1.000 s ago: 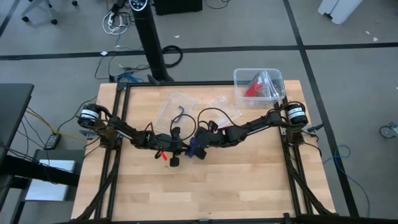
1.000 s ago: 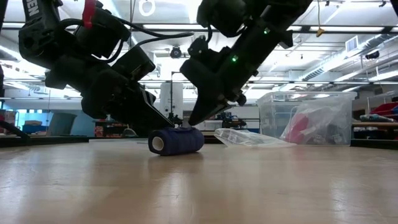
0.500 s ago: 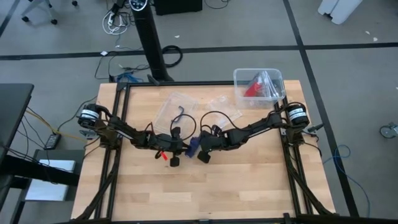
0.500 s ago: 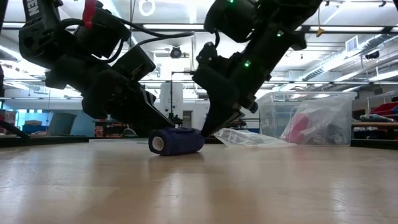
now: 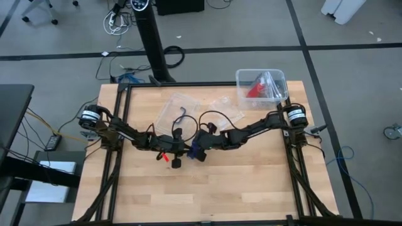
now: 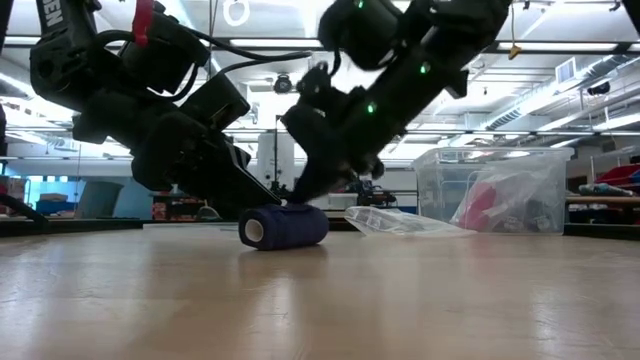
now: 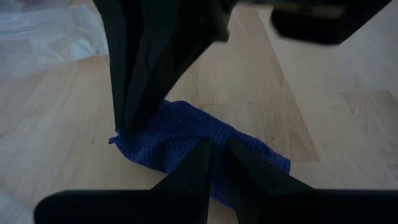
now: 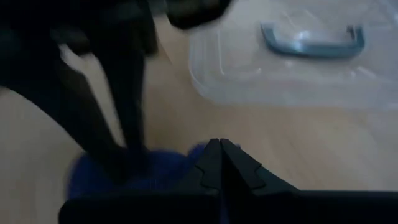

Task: Roll bandage
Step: Roll the blue bandage

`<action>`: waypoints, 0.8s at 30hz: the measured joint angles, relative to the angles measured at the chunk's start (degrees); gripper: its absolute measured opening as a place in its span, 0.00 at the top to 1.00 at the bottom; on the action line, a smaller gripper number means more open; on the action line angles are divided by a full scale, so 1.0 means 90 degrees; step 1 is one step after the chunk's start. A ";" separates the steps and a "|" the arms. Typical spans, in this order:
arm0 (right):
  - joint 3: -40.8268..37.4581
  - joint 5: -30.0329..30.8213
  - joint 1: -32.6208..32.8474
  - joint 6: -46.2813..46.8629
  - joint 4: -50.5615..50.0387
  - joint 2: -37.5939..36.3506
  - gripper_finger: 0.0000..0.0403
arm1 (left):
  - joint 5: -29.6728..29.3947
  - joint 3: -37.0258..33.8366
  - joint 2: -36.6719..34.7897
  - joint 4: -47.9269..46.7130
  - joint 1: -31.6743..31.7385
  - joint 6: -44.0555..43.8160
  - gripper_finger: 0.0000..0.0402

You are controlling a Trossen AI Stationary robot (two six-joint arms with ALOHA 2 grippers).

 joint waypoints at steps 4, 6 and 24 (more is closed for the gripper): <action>0.0010 -0.0175 -0.0005 0.0126 -0.0092 0.0078 1.00 | 0.0002 0.0000 0.0000 0.0000 0.0000 0.0000 0.87; 0.0019 -0.0214 0.0049 0.0177 -0.0206 0.0076 1.00 | -0.0002 0.0002 0.0000 0.0000 0.0000 -0.0008 0.87; -0.0006 0.0076 -0.0216 -0.0263 -0.0082 -0.0218 1.00 | -0.0042 0.0002 -0.0002 -0.0017 0.0000 -0.0100 0.87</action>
